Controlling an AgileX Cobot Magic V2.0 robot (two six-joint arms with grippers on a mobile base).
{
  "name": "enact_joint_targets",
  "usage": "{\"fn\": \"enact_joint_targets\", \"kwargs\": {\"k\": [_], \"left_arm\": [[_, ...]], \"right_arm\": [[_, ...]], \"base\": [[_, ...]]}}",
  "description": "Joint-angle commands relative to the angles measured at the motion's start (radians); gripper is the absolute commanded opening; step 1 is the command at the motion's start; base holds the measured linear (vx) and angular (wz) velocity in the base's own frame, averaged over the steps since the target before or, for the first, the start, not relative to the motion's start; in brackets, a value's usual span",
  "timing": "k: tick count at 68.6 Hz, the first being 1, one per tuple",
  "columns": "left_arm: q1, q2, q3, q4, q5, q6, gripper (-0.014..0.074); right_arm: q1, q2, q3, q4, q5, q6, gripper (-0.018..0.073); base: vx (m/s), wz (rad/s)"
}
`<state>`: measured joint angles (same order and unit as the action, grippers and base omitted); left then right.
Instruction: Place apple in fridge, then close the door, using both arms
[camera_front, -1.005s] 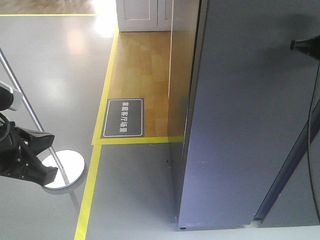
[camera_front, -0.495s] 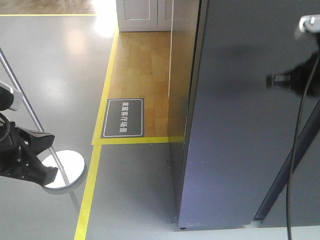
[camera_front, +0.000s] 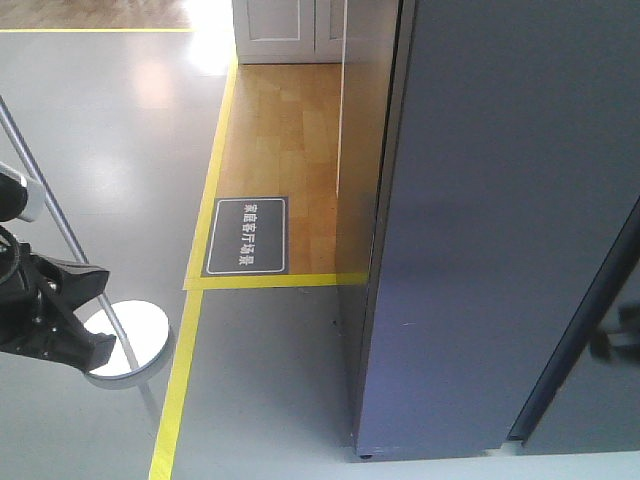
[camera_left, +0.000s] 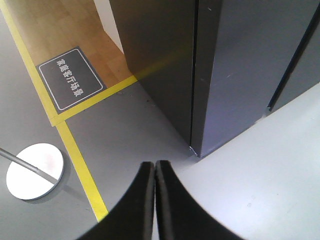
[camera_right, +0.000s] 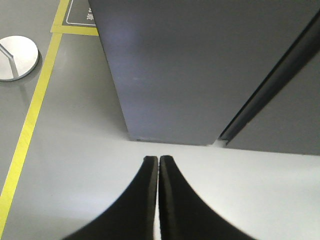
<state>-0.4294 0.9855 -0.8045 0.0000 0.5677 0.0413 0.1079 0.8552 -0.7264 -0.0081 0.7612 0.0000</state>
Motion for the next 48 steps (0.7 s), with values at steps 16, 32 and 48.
{"fn": "enact_joint_targets", "kwargs": {"k": [16,32,48], "left_arm": [[0.001,-0.016,-0.029,0.000,-0.059,-0.007,-0.0006],[0.001,-0.016,-0.029,0.000,-0.059,-0.007,-0.0006],[0.001,-0.016,-0.029,0.000,-0.059,-0.007,-0.0006]], "right_arm": [[0.000,-0.256,0.100,-0.010,0.105,0.009,-0.0003],[0.000,-0.353,0.104,0.001,0.126,0.009,-0.0003],[0.000,-0.367,0.104,0.000,0.123,0.009,-0.0003]], "base": [[0.00,0.00],[0.00,0.00],[0.00,0.00]]}}
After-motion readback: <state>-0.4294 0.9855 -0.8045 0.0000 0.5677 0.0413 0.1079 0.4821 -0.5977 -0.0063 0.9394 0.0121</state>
